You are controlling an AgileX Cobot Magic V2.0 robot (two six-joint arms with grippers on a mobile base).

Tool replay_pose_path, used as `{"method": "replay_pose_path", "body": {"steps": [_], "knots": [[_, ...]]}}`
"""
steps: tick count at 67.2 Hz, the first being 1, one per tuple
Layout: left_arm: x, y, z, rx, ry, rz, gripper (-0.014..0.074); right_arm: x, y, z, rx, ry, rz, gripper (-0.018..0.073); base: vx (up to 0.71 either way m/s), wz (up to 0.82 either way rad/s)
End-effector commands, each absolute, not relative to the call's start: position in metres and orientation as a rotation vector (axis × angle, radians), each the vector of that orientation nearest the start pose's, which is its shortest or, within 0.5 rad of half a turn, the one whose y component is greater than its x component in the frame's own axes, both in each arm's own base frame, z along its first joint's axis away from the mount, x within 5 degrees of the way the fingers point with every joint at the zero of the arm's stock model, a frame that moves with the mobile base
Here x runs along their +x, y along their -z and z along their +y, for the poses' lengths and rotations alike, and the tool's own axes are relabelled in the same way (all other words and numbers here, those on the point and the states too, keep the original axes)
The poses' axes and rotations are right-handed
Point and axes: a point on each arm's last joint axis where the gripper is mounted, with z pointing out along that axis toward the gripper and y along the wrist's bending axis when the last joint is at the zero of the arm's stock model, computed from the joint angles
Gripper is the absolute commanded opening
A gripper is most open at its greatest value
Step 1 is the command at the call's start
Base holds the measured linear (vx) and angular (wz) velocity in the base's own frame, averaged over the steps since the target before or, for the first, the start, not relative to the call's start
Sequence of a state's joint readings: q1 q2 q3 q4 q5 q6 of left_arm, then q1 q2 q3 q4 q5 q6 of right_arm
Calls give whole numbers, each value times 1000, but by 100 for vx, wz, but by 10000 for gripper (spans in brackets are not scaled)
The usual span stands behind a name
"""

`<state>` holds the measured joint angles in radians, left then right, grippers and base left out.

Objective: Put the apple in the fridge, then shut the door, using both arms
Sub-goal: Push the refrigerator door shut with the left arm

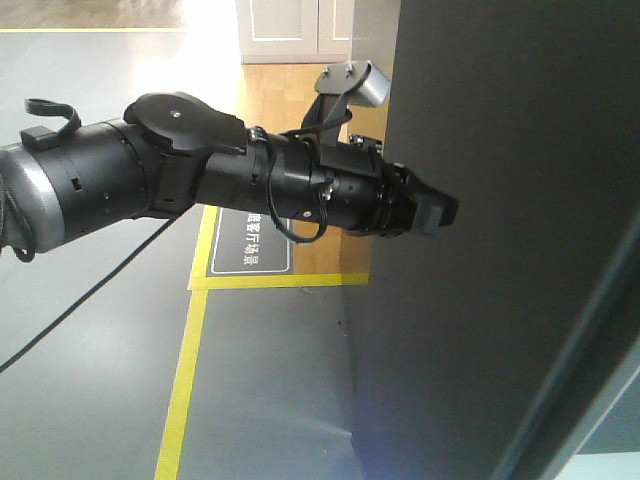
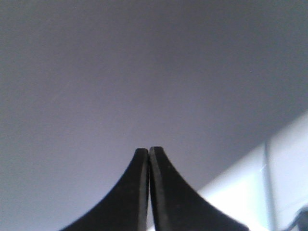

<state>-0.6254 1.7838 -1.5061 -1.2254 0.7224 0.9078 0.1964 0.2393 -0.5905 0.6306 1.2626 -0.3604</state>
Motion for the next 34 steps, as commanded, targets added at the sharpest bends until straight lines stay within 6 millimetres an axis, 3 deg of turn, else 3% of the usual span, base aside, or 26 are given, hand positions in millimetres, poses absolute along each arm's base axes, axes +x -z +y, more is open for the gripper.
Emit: {"method": "replay_pose_path", "body": {"steps": [1,11,18,34], "knots": [[291,-360,-278,861,1151,1958,-6,0,-312,54,-649,-741,2115,524,0,0],[289,-360,-260,863,894,2094,-6,-1,-312,54,-649,-742,2116,524,0,0],[284,-372,-246,795,736,2120,-6,-1,-312,54,-650,-742,2117,524,0,0],[247,-384,-217,719,488,2070,-6,-1,-312,54,-654,-739,2114,524,0,0]]}}
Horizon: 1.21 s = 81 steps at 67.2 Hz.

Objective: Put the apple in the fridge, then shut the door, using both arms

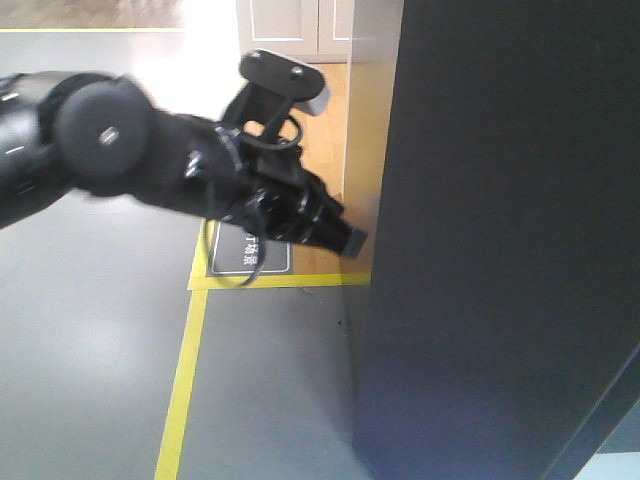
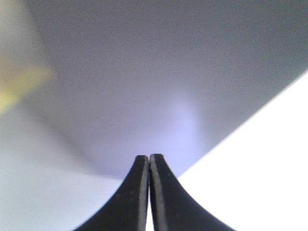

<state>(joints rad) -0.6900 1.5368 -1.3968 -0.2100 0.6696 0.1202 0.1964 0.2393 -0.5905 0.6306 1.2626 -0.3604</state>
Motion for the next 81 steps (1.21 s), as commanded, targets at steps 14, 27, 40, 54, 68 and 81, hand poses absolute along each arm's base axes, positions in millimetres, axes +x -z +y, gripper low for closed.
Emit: {"method": "replay_pose_path", "body": {"steps": [14,27,40,54,68,81], "knots": [[224,-376,-177,636,293,2138,-6,-1,-312,54,-654,-739,2114,524,0,0],[196,-365,-147,563,249,2165,-6,-1,-312,54,-653,-742,2115,524,0,0],[170,-358,-123,528,255,2154,-6,0,-312,54,-648,-739,2109,524,0,0],[157,-355,-110,513,249,2140,-6,1,-313,53,-635,-731,2095,524,0,0],[156,-352,-108,514,226,2177,-6,4,-315,53,-655,-695,2051,524,0,0],[156,-352,-108,514,226,2177,-6,8,-318,51,-621,-661,2010,522,0,0]]}}
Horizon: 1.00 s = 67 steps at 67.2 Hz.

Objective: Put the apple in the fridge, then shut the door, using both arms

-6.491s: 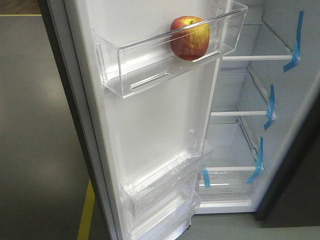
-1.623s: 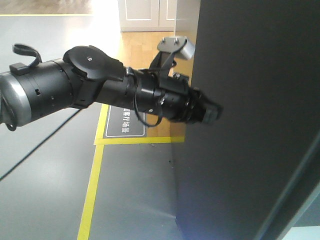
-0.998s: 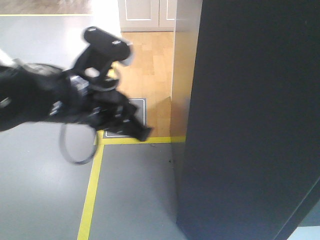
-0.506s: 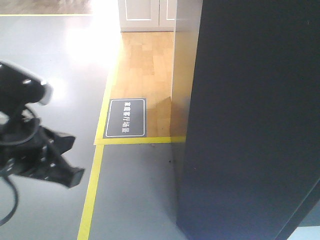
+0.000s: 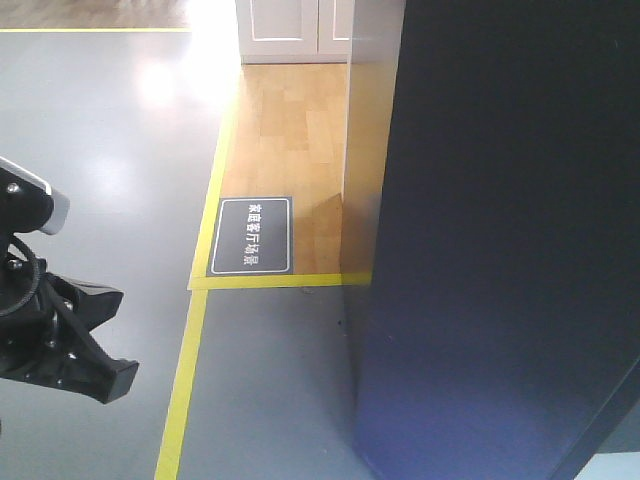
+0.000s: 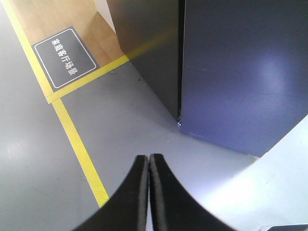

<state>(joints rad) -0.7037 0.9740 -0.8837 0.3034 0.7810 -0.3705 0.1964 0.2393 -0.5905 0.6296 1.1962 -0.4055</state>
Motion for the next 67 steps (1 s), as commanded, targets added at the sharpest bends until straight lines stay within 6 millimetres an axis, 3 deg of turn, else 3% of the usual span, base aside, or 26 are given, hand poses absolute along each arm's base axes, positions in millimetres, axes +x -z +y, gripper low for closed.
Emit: {"method": "replay_pose_path", "body": {"steps": [1,17,40,67], "knots": [[156,-352,-108,514,226,2177,-6,9,-318,51,-617,-652,2008,519,0,0],[156,-352,-108,514,226,2177,-6,37,-317,42,-535,-463,2056,382,0,0],[156,-352,-108,514,226,2177,-6,86,-316,38,-458,-294,2082,-17,0,0],[156,-352,-108,514,226,2177,-6,143,-323,28,-249,-89,1928,-4,0,0]]}}
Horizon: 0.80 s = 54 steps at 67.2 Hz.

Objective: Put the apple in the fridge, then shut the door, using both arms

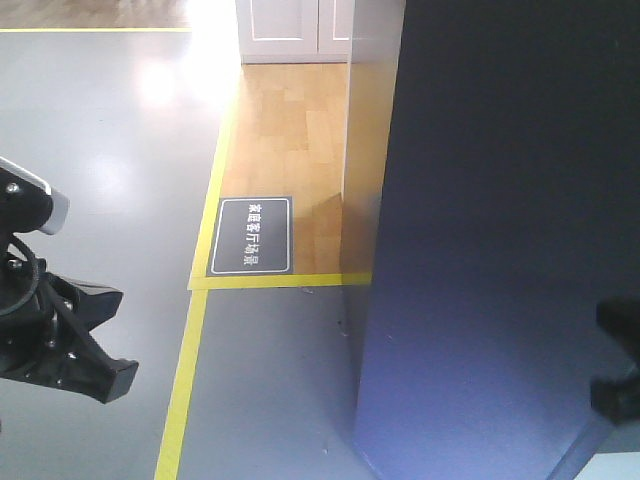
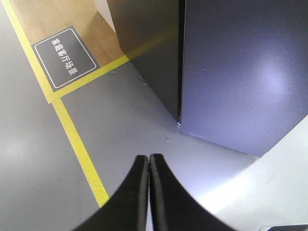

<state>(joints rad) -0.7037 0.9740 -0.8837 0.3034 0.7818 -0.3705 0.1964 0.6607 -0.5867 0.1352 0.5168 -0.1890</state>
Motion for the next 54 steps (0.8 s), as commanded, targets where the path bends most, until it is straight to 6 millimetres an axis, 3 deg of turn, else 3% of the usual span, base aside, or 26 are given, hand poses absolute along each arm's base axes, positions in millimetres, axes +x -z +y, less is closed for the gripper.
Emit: {"method": "replay_pose_path", "body": {"steps": [1,23,54], "knots": [[156,-352,-108,514,226,2177,-6,144,-323,27,-244,-82,1926,-4,0,0],[156,-352,-108,514,226,2177,-6,183,-316,13,-109,24,1920,-4,0,0],[156,-352,-108,514,226,2177,-6,222,-352,-19,-1,144,1779,-4,0,0]]}}
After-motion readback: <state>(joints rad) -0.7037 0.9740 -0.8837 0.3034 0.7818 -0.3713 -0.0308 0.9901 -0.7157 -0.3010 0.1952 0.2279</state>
